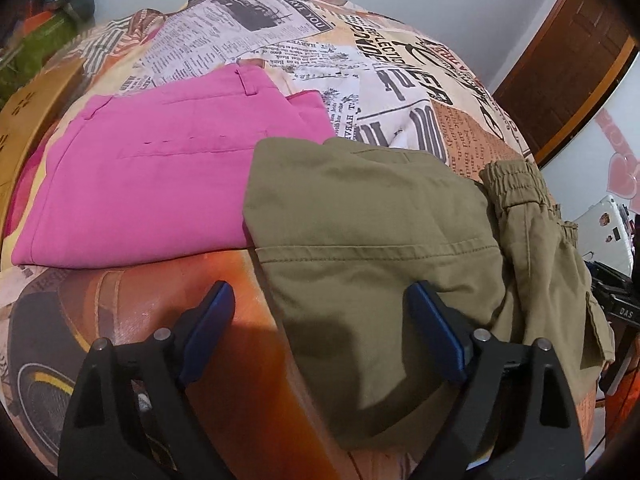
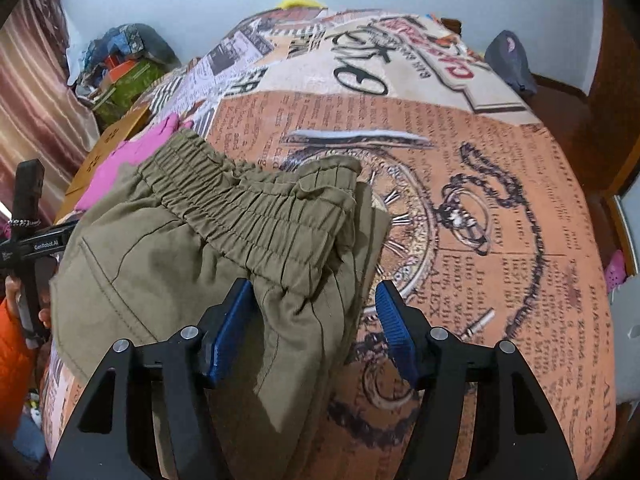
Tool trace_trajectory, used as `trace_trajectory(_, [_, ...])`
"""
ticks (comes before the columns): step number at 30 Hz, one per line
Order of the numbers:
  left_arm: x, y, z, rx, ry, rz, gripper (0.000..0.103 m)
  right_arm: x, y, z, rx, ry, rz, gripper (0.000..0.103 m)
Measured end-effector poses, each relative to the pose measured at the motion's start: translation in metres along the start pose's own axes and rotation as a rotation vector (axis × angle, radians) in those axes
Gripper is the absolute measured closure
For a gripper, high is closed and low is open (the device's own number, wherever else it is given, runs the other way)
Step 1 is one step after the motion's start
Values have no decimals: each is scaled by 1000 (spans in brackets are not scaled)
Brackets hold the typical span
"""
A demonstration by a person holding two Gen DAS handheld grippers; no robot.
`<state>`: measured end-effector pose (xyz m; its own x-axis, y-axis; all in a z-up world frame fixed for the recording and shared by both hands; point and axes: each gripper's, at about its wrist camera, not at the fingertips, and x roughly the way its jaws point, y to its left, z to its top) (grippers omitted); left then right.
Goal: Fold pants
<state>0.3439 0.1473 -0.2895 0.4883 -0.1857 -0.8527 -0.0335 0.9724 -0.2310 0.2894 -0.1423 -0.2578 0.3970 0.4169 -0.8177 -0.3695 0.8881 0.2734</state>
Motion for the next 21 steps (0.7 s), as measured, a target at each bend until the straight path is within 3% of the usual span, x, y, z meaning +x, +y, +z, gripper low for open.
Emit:
trace_trajectory(3, [-3, -4, -1, 19, -5, -11, 26, 2, -9, 0, 40, 25, 33, 37])
trace_trajectory(5, [-5, -8, -1, 26, -4, -30, 39, 4, -16, -3, 74, 41, 70, 35])
trace_trajectory(11, [-7, -21, -2, 77, -15, -16, 56, 9, -20, -5, 100, 72, 116, 32])
trace_trajectory(12, [-7, -23, -2, 82, -16, -13, 57, 10, -20, -4, 98, 78, 125, 33])
trace_trajectory(14, [-8, -25, -2, 92, -19, -9, 62, 11, -21, -2, 106, 91, 163, 45])
trace_trajectory(18, [-9, -31, -2, 116, -24, -1, 73, 11, -16, 2, 83, 98, 172, 52])
trace_trajectory(21, [-9, -36, -1, 137, -23, 15, 87, 11, -13, 5, 70, 94, 166, 58])
